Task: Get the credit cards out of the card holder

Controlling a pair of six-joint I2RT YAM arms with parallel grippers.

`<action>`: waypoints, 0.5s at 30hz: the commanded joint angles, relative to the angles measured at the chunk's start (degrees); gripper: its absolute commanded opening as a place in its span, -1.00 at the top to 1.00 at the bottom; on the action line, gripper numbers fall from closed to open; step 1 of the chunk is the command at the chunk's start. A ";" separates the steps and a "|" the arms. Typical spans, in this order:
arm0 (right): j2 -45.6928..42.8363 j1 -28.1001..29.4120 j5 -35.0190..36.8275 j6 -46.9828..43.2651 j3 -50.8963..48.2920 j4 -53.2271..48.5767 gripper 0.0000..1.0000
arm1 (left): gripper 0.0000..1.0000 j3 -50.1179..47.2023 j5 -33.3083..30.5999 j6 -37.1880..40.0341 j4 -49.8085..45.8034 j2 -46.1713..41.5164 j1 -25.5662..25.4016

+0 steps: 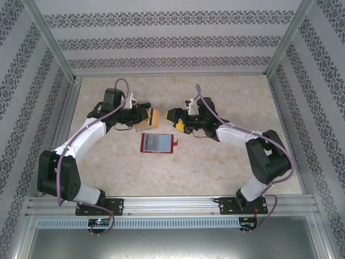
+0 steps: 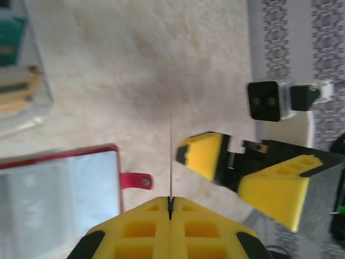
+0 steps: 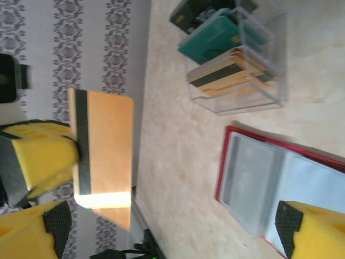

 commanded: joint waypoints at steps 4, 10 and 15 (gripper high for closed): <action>-8.10 -0.45 6.60 -10.01 -0.02 -10.90 -0.97 | 1.00 1.74 -14.00 22.90 -9.68 -1.93 -0.68; -11.25 -0.83 8.16 -13.19 -0.46 -14.74 -0.97 | 1.00 0.28 -23.27 47.15 -5.19 -1.10 -6.61; -13.26 -2.29 7.94 -13.52 -2.43 -14.30 -0.96 | 1.00 1.56 -26.13 62.43 -1.91 1.12 -7.35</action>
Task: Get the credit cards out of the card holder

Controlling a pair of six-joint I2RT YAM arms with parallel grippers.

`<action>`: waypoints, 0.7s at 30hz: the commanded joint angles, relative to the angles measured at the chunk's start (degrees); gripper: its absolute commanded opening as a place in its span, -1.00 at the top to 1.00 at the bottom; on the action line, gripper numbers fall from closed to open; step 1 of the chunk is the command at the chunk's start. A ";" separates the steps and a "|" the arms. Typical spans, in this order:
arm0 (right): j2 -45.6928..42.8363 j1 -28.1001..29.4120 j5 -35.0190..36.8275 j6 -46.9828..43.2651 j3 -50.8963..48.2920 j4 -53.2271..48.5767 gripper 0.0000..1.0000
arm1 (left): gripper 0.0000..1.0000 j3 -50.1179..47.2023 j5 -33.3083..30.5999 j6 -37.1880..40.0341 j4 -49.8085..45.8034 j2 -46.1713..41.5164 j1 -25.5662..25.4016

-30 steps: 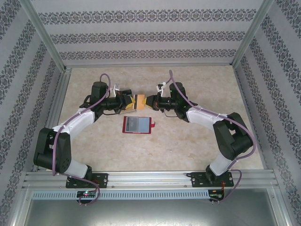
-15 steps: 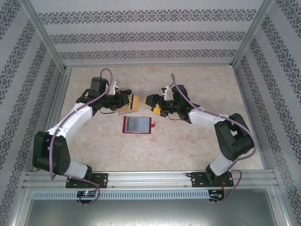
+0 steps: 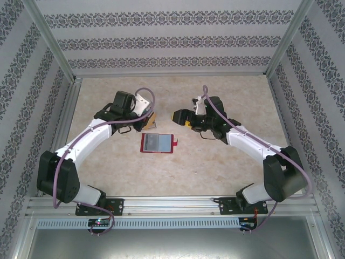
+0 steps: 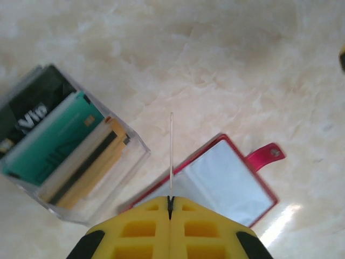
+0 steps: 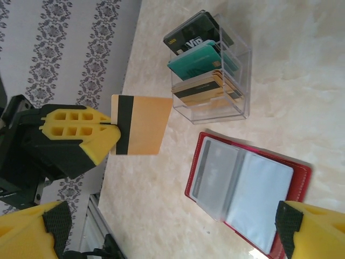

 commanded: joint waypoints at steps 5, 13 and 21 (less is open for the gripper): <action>-3.72 -2.65 0.53 -2.31 -2.82 -1.33 -0.96 | 1.00 3.20 -5.66 28.69 1.43 4.00 -0.56; -5.68 -5.27 0.07 -2.00 -4.31 -2.06 -0.96 | 1.00 1.30 -10.54 39.71 4.41 7.38 -2.09; -5.66 -6.13 -0.45 -1.67 -4.66 -2.47 -0.96 | 1.00 0.34 -13.09 42.83 7.11 10.28 -2.14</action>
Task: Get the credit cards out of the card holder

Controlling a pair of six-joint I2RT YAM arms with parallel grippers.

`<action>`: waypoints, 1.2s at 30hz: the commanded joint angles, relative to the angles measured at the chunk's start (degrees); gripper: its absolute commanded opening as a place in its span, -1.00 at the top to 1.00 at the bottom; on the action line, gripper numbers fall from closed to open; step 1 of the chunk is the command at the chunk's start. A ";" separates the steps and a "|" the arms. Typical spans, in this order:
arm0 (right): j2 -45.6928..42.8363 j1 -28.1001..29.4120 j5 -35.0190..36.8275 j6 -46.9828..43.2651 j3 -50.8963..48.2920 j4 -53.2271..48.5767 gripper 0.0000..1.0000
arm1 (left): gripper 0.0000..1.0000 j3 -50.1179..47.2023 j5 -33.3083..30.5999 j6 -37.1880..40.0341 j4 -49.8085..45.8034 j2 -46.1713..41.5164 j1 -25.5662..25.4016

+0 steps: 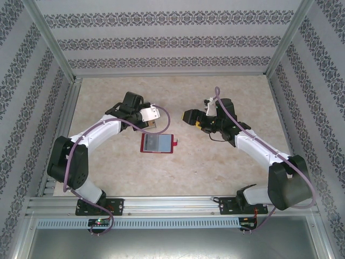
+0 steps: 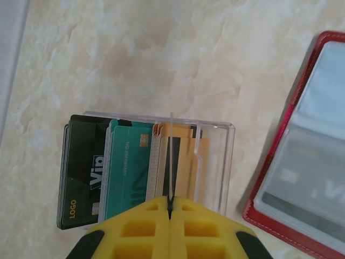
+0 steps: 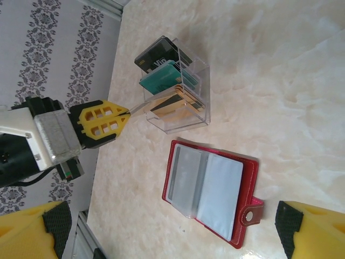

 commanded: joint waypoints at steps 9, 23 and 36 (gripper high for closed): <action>-0.26 -0.95 -0.70 -0.07 -0.82 -0.11 -0.96 | 1.00 -2.52 -1.46 3.32 2.15 2.65 -0.51; 0.27 -0.96 -1.09 0.82 -1.32 0.84 -0.97 | 0.65 -0.67 -6.13 0.08 6.99 6.78 0.35; 0.01 -0.85 -1.36 1.38 -1.78 1.16 -0.96 | 0.60 2.39 -6.76 -4.63 6.44 7.71 1.70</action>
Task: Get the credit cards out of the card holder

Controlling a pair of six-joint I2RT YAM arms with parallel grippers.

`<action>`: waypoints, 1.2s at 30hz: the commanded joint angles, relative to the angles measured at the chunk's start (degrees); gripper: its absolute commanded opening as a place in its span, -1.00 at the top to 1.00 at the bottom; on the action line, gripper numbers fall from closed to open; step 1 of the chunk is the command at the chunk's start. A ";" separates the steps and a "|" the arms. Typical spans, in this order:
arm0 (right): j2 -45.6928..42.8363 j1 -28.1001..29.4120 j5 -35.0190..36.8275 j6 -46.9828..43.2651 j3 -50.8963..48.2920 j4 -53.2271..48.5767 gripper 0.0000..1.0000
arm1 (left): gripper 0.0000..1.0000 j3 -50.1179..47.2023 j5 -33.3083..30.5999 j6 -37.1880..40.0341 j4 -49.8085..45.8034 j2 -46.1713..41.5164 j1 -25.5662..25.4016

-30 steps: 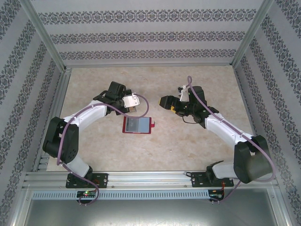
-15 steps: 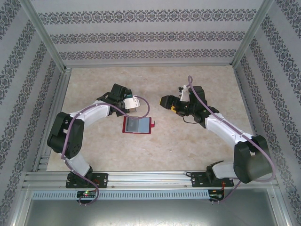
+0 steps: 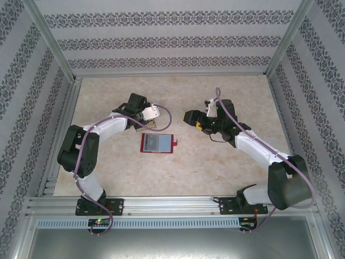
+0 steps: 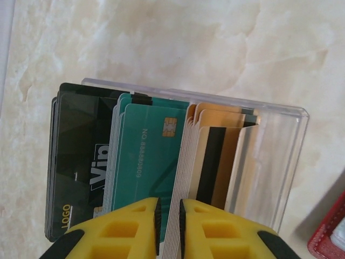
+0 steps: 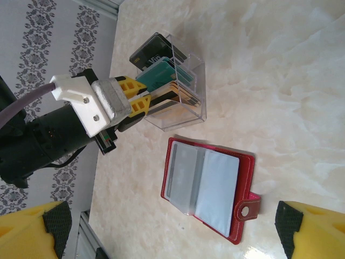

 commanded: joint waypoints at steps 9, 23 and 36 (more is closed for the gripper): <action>-0.26 0.07 -0.88 0.94 -2.03 1.71 -0.96 | 0.24 0.83 11.53 -2.90 -7.37 -4.14 1.21; 0.22 2.36 1.49 -0.73 -1.21 -0.72 -0.97 | 0.28 3.81 6.85 -12.61 -2.98 -1.94 1.24; 10.19 15.43 12.43 -7.52 7.72 -9.84 0.01 | 0.33 5.64 4.74 -57.16 -16.13 -11.66 1.28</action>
